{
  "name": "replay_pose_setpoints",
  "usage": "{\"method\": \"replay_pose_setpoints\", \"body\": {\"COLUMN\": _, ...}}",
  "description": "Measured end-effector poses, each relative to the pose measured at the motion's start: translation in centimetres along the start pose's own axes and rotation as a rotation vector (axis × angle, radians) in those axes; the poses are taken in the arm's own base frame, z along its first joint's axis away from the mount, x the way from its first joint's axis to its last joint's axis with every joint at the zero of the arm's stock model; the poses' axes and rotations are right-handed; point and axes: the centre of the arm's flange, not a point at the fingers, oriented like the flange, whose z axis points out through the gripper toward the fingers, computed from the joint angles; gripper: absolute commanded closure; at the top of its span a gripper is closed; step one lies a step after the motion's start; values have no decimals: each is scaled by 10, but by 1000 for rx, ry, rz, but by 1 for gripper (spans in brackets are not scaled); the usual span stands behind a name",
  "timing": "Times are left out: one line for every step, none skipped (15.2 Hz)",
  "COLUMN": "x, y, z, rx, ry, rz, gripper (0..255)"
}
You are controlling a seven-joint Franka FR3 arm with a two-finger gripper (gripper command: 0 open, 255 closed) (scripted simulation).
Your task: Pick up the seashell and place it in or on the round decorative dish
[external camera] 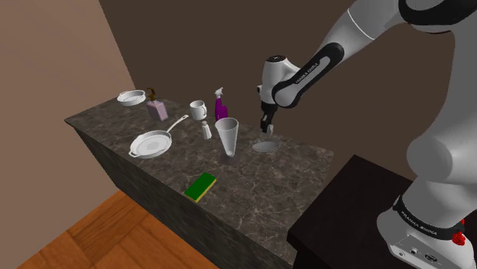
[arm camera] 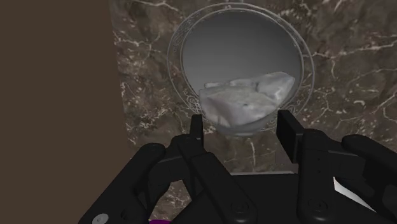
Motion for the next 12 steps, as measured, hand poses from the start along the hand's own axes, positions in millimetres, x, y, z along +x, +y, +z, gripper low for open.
{"method": "replay_pose_setpoints", "body": {"x": 3, "y": -1, "z": 3, "rx": 0, "ry": 0, "rz": 0, "gripper": 255}}
{"method": "replay_pose_setpoints", "body": {"x": 6, "y": -1, "z": 7, "rx": 0, "ry": -1, "rz": 1, "gripper": 255}}
{"method": "replay_pose_setpoints", "body": {"x": 6, "y": -2, "z": 12, "rx": -1, "ry": -1, "rz": 1, "gripper": 255}}
{"method": "replay_pose_setpoints", "body": {"x": 6, "y": -3, "z": 17, "rx": -1, "ry": -1, "rz": 1, "gripper": 255}}
{"method": "replay_pose_setpoints", "body": {"x": 6, "y": -4, "z": 23, "rx": -1, "ry": -1, "rz": 1, "gripper": 255}}
{"method": "replay_pose_setpoints", "body": {"x": 6, "y": -5, "z": 27, "rx": -1, "ry": -1, "rz": 1, "gripper": 255}}
{"method": "replay_pose_setpoints", "body": {"x": 5, "y": -5, "z": 32, "rx": -1, "ry": -1, "rz": 1, "gripper": 255}}
{"method": "replay_pose_setpoints", "body": {"x": 4, "y": -5, "z": 38, "rx": -1, "ry": -1, "rz": 1, "gripper": 255}}
{"method": "replay_pose_setpoints", "body": {"x": 2, "y": -4, "z": 42, "rx": 0, "ry": -2, "rz": 1, "gripper": 255}}
{"method": "replay_pose_setpoints", "body": {"x": 2, "y": -5, "z": 48, "rx": -1, "ry": -1, "rz": 1, "gripper": 255}}
{"method": "replay_pose_setpoints", "body": {"x": 2, "y": -6, "z": 53, "rx": 0, "ry": -1, "rz": 1, "gripper": 255}}
{"method": "replay_pose_setpoints", "body": {"x": 1, "y": -7, "z": 58, "rx": 0, "ry": -1, "rz": 1, "gripper": 255}}
